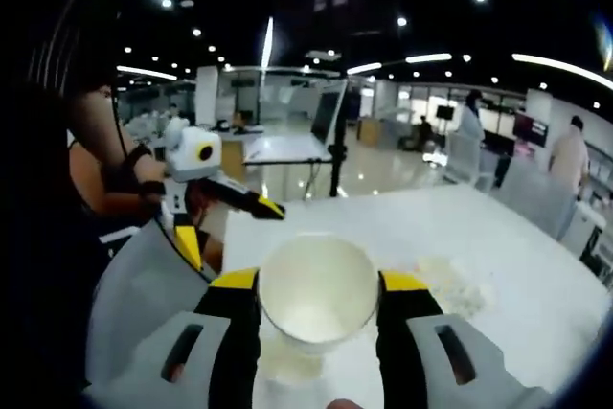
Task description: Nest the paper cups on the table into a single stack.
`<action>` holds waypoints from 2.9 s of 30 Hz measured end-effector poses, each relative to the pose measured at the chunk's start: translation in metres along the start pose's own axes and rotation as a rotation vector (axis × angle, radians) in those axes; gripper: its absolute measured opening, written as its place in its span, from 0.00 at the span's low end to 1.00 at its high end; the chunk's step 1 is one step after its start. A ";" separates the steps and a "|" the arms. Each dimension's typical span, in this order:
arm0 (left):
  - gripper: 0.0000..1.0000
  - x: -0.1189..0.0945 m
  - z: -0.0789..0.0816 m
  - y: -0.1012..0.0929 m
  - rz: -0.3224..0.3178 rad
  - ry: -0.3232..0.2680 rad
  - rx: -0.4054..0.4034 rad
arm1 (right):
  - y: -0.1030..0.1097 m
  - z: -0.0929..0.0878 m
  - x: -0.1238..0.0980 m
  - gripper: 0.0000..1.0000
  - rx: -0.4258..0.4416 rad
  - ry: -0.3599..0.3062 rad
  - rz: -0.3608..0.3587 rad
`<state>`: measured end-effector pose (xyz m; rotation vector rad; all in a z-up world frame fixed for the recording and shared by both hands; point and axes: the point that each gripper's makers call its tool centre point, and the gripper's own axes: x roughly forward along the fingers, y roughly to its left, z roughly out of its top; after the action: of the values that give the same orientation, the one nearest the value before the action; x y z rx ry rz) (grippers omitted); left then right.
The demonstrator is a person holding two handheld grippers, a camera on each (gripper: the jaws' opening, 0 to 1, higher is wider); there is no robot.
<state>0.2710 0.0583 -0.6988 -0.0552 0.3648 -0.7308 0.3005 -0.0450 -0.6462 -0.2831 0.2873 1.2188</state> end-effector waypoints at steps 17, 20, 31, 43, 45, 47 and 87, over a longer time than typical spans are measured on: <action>1.00 -0.002 -0.002 0.002 0.007 0.005 -0.008 | 0.011 -0.041 0.016 0.44 0.061 0.050 0.003; 1.00 -0.003 -0.003 0.003 0.008 0.009 -0.009 | 0.013 -0.046 0.018 0.44 0.067 0.055 0.001; 1.00 -0.002 -0.005 0.001 0.004 0.016 -0.017 | 0.020 -0.060 0.027 0.45 0.068 0.071 0.004; 1.00 -0.002 -0.010 0.000 0.004 0.023 -0.027 | 0.020 -0.086 0.033 0.45 0.109 0.103 -0.025; 1.00 -0.002 -0.010 0.000 0.002 0.021 -0.027 | 0.022 -0.089 0.033 0.45 0.115 0.107 -0.029; 1.00 -0.002 -0.009 0.000 0.002 0.019 -0.028 | 0.024 -0.091 0.034 0.45 0.112 0.110 -0.030; 1.00 -0.005 -0.009 0.004 0.005 0.012 -0.035 | 0.038 -0.120 0.033 0.65 0.140 0.179 -0.017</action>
<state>0.2669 0.0650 -0.7067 -0.0832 0.3888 -0.7196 0.2673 -0.0472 -0.7721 -0.2730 0.5216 1.1523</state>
